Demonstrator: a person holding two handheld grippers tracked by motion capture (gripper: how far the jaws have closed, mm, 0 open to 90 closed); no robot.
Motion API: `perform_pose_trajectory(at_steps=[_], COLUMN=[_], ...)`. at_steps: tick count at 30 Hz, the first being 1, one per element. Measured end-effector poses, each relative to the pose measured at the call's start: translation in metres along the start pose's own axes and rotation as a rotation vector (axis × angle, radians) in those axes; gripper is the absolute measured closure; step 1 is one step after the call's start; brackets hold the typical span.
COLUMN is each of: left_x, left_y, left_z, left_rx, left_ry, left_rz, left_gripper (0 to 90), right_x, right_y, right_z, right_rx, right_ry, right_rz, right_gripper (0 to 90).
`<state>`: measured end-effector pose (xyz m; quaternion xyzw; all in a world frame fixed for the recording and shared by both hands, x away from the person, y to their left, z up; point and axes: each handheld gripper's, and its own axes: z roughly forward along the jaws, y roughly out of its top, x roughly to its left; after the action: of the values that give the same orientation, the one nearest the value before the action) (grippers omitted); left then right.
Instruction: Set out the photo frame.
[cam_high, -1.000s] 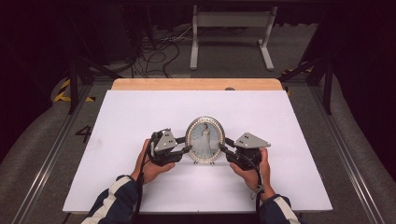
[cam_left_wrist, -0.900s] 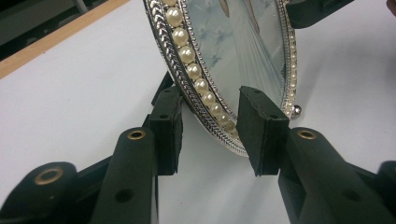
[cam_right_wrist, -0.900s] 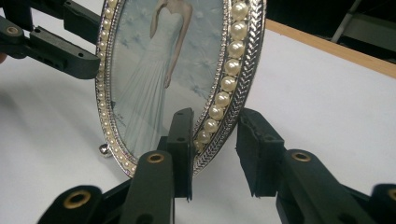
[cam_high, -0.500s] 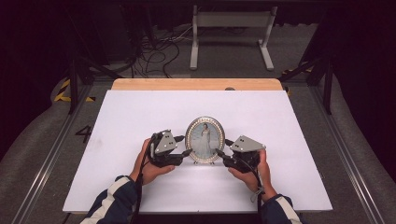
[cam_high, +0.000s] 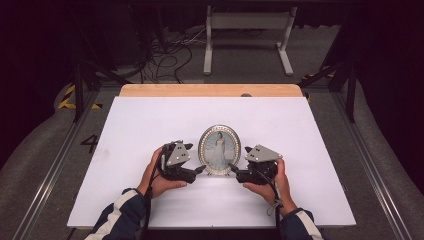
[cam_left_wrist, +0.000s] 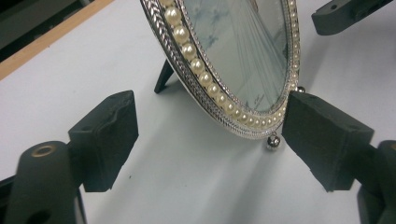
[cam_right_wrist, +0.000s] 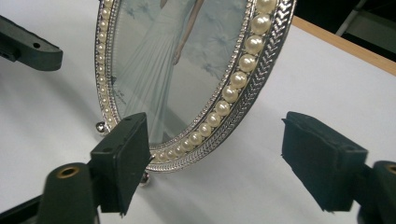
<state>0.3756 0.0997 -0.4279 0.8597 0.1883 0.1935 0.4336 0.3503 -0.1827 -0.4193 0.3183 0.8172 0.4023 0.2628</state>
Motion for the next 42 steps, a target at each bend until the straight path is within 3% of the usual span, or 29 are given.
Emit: perform_pose_trajectory(at_steps=[7, 14, 20, 29, 42], left_x=[0.002, 0.001, 0.001, -0.001, -0.001], left_y=[-0.006, -0.007, -0.008, -0.014, -0.021], left_z=[0.003, 0.004, 0.003, -0.003, -0.018], left_rx=[0.034, 0.046, 0.048, 0.046, 0.037], left_ry=[-0.041, -0.052, -0.032, -0.039, -0.007], left_rz=[-0.013, 0.012, 0.021, 0.037, 0.04], left_gripper=[10.1, 8.1, 9.5, 10.1, 10.6], right_x=[0.001, 0.001, 0.003, 0.004, 0.002], right_y=[-0.001, -0.002, -0.002, -0.005, -0.009], right_z=[0.003, 0.003, 0.005, 0.005, -0.005], right_rx=[0.011, -0.002, 0.022, 0.042, 0.061], right_ry=[0.025, 0.069, 0.024, 0.014, -0.008], right_rz=[0.001, -0.001, -0.044, -0.058, -0.091], right_gripper=[12.5, 7.8, 8.0, 9.8, 11.4])
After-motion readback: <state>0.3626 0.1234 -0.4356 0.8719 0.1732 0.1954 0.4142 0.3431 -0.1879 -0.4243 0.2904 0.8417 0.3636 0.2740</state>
